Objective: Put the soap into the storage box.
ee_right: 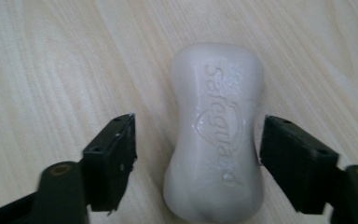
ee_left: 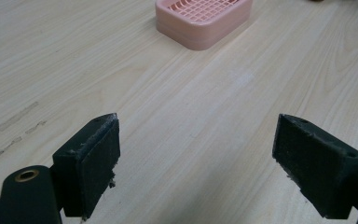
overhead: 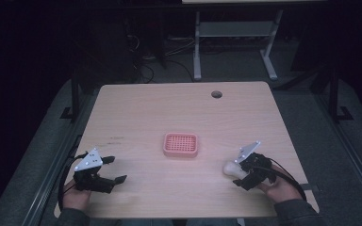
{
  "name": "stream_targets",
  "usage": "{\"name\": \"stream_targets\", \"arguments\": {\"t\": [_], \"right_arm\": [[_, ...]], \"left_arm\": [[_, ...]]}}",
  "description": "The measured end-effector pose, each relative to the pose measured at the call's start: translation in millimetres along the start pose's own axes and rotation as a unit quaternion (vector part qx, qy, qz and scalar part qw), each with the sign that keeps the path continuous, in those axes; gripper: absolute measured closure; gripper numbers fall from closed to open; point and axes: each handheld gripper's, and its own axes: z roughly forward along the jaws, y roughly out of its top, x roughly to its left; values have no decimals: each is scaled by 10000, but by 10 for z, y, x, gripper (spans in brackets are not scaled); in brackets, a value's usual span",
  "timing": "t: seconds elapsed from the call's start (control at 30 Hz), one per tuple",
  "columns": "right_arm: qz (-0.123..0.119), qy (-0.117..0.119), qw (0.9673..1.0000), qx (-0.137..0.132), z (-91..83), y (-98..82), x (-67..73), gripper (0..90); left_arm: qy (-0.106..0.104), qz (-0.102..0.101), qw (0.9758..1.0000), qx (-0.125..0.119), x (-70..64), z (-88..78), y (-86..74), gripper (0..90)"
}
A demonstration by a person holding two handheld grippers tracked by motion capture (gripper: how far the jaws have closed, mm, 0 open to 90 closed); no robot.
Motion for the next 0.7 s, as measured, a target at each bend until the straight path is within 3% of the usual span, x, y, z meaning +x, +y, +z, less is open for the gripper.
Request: {"name": "stream_targets", "arguments": {"t": [0.3, 0.7], "right_arm": [[-11, -74, 9998, 211, 122, 17, -41, 362], [-101, -151, 9994, 306, 129, 78, -37, 458]], "left_arm": [[-11, 22, 10000, -23, 0, 6, 4, 148], [-16, 26, 10000, 3, -2, 11, 9, 148]]}}
